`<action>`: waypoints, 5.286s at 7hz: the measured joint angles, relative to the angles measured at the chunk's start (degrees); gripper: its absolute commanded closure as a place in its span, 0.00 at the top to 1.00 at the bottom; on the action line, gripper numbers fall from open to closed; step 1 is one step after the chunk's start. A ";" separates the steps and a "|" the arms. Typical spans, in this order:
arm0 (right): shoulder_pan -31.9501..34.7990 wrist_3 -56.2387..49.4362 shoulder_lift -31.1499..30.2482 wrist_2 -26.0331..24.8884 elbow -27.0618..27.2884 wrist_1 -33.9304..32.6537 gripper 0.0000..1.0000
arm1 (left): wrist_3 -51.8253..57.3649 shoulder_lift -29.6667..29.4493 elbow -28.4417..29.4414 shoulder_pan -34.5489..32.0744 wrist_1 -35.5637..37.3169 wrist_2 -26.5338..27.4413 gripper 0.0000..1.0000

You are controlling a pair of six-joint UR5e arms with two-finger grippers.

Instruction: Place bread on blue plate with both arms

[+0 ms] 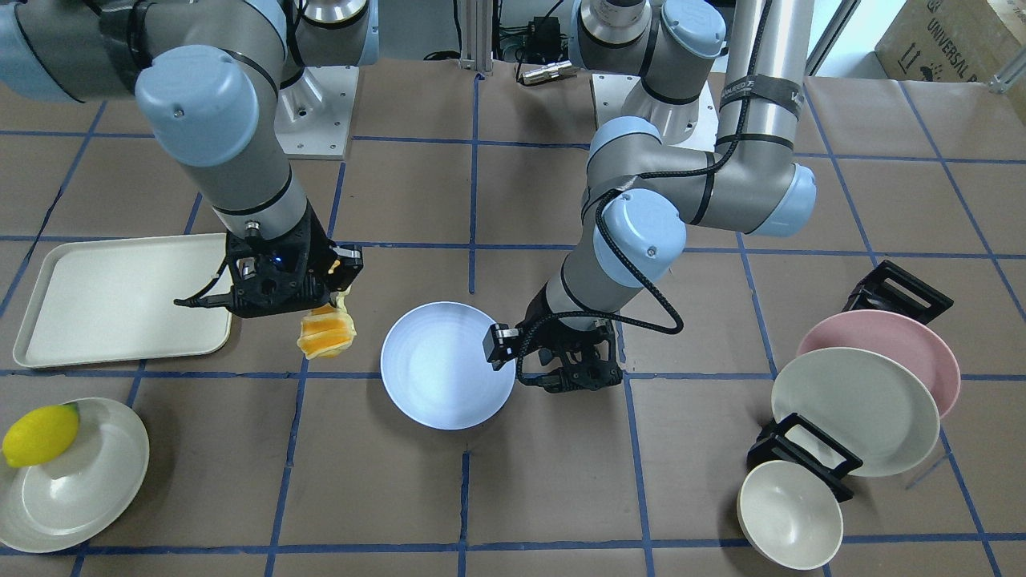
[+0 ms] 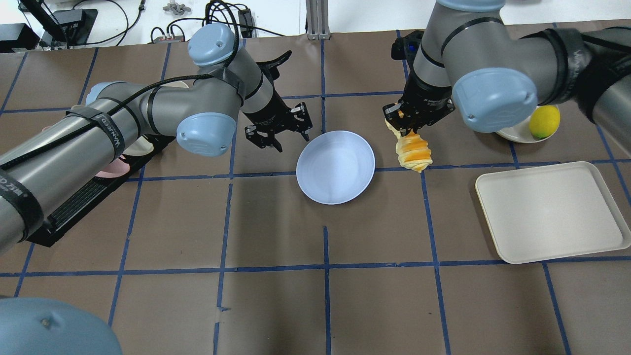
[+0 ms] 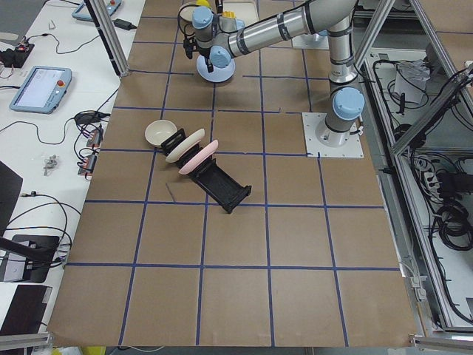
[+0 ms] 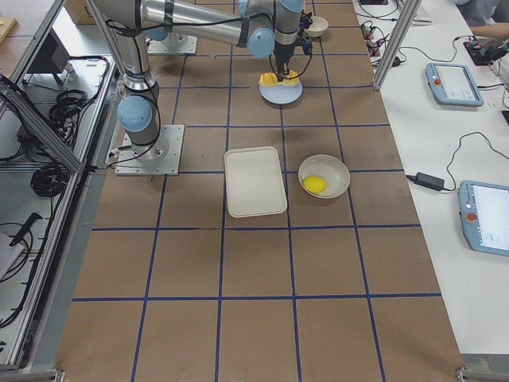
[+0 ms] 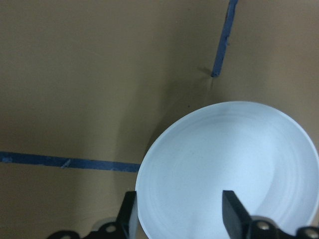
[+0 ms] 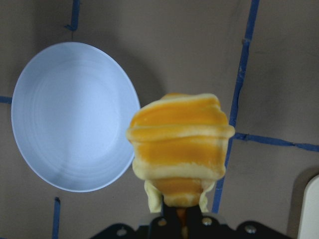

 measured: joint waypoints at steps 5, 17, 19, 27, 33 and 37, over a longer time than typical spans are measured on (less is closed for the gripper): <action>8.62 10.57 14.12 -0.27 -0.02 -18.24 0.06 | 27.13 3.23 16.87 15.02 -34.23 13.96 1.00; 10.69 10.40 15.05 0.07 -0.31 -13.15 1.00 | 26.70 19.32 16.86 18.78 -41.69 11.85 1.00; 9.65 9.79 14.41 -0.08 -0.89 -13.21 1.00 | 29.40 19.18 17.28 19.04 -41.46 11.56 1.00; -10.23 -2.71 0.70 -0.72 -9.83 4.52 1.00 | 28.21 18.24 16.29 17.81 -41.29 11.21 1.00; -9.78 -1.14 -12.83 -0.90 -1.47 12.45 1.00 | 27.17 18.85 15.41 16.20 -40.72 13.82 1.00; -7.81 0.07 -13.49 -4.99 -1.73 16.89 1.00 | 27.28 18.46 15.27 16.27 -40.64 13.03 1.00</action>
